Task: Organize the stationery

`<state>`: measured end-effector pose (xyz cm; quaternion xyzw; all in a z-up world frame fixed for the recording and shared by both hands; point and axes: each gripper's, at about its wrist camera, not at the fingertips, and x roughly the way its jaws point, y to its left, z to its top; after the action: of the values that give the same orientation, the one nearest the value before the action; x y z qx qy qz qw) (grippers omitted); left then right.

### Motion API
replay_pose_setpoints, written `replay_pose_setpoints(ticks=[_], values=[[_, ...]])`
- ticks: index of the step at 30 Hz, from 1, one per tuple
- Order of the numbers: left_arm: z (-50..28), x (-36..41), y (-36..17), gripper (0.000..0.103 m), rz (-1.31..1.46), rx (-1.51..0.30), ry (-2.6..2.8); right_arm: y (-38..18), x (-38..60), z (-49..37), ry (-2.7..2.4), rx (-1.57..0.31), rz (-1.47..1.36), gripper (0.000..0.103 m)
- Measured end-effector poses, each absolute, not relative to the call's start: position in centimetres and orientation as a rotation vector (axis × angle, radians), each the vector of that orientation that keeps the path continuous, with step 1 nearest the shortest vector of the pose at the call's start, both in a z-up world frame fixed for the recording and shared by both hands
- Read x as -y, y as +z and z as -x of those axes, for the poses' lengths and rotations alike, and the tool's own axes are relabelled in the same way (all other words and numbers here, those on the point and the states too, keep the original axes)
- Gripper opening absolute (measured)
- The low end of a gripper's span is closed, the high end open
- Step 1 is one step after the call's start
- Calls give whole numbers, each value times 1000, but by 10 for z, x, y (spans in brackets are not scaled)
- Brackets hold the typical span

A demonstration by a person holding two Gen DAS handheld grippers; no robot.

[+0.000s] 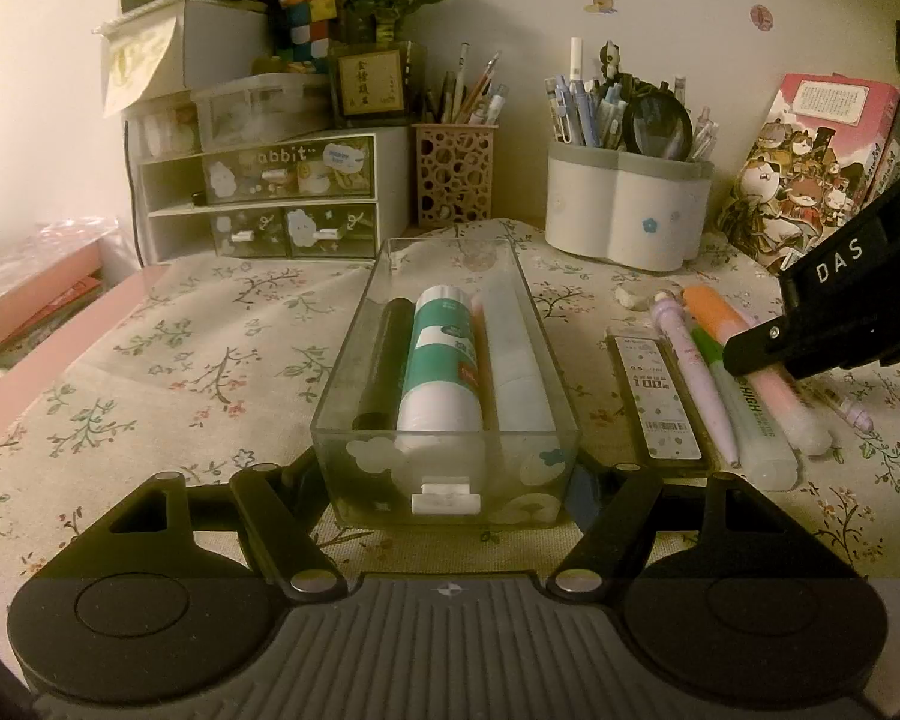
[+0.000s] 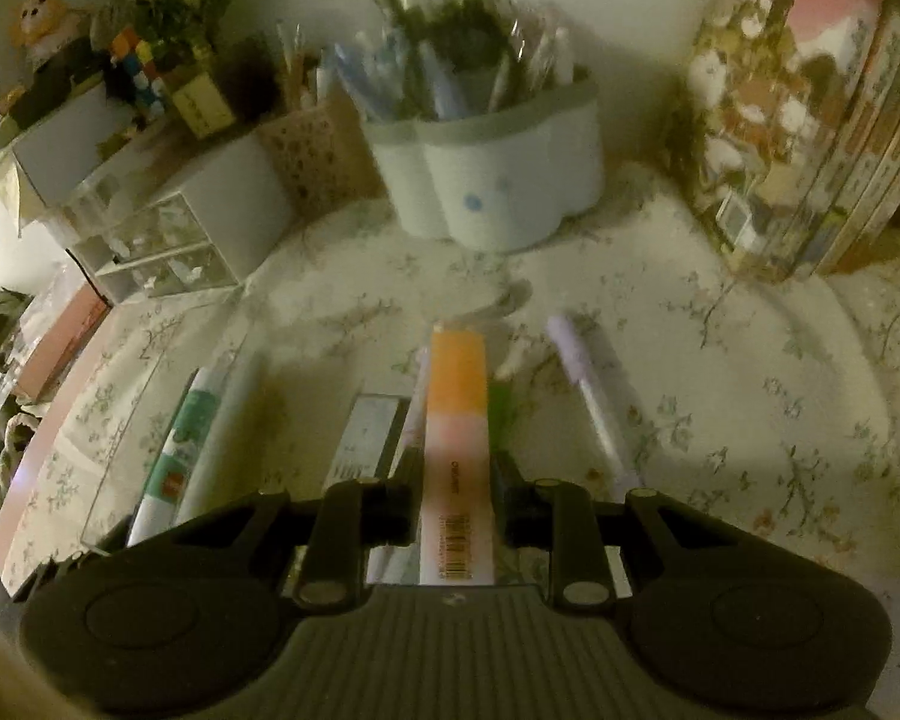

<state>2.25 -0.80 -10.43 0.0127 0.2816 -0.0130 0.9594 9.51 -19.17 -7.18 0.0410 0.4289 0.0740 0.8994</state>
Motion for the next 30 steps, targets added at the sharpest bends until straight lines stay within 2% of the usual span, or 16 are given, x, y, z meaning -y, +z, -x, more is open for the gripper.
replay_pose_setpoints(ticks=[14, 20, 24, 27, 28, 30], values=[[-23, 8, -104, 73, -25, -570, -27, -50, 174, -95, 185, -825, -61, 19], [-22, 8, -104, 73, -26, -570, -26, -72, 150, -106, 266, -897, -33, 19], [-22, 9, -104, 73, -25, -570, -26, -81, 131, -106, 249, -914, 90, 20], [-22, 9, -104, 73, -26, -570, -26, -81, 120, -111, 220, -929, 171, 23], [-22, 9, -104, 73, -25, -570, -26, -84, 117, -113, 201, -944, 207, 31], [-23, 9, -104, 73, -25, -570, -30, -88, 114, -117, 170, -971, 242, 34]])
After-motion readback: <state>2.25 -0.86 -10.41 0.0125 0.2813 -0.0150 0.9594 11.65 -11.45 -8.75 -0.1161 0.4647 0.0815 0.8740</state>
